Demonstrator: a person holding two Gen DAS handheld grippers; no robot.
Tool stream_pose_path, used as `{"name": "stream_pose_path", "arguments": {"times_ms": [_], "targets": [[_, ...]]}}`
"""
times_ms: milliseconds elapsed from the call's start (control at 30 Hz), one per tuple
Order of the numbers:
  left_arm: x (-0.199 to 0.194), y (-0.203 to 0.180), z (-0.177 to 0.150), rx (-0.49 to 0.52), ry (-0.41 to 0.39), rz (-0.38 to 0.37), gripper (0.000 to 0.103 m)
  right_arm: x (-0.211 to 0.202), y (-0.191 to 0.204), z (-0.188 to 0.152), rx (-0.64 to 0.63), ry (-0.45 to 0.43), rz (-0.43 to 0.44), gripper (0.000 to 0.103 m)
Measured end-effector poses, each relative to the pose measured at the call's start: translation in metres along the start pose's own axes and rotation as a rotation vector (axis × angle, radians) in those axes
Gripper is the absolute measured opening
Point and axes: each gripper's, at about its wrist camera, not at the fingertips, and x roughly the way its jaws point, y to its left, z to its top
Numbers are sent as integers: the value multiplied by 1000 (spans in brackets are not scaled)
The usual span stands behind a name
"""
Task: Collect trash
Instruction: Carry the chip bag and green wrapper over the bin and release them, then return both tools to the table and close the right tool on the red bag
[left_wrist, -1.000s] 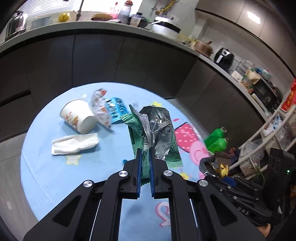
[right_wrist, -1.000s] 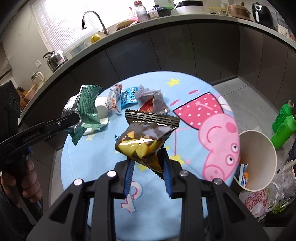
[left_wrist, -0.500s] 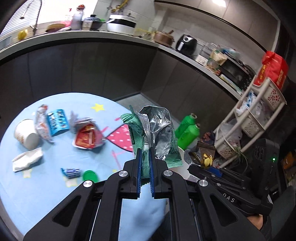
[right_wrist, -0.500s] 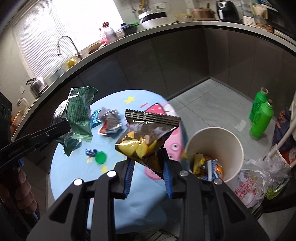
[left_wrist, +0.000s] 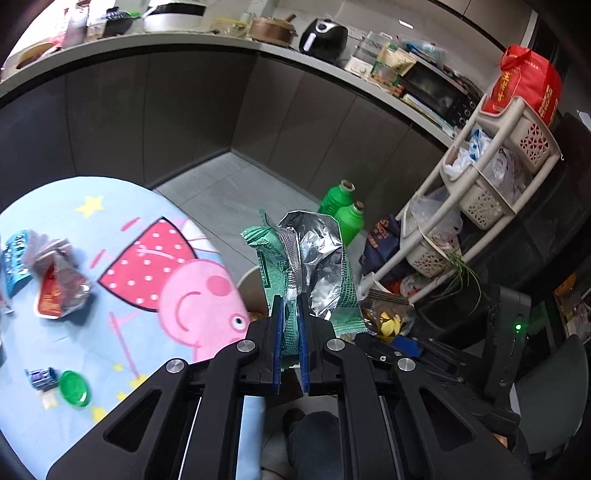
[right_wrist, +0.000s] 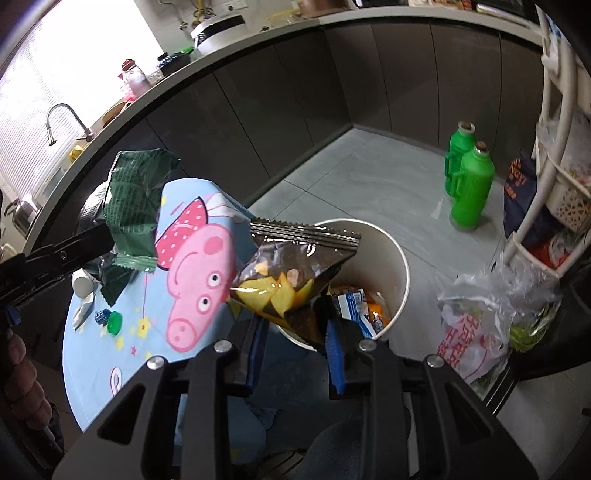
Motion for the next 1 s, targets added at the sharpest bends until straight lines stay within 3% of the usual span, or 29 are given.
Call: {"name": "stream_pose_path", "arguments": {"times_ms": [433,500,533,567,600,633,700,733,900,1000], "targets": [[90,-10,10,76,121,41,7,75,-39,-5,64,103,33,31],[101,-9,11,86,128,60,9,86,-41,-5,57,110,22,32],[104,-9,11,93,129,68,12,90,-43,-5,52,110,19,38],[107,-10,11,98,126,77,22,95,-44,-6,44,112,19,47],[107,-10,12,99,115,89,37,97,-45,-7,41,109,21,69],[105,-9,12,97,92,105,45,98,-46,-8,36,101,24,80],[101,-8,14,91,57,120,64,100,-46,-10,14,88,35,87],[98,-7,15,86,41,132,69,100,-46,-12,6,84,31,93],[85,-2,18,50,-24,190,95,98,-46,-13,-6,94,31,99],[77,3,18,18,-33,221,95,93,-41,-12,-13,90,30,100]]}}
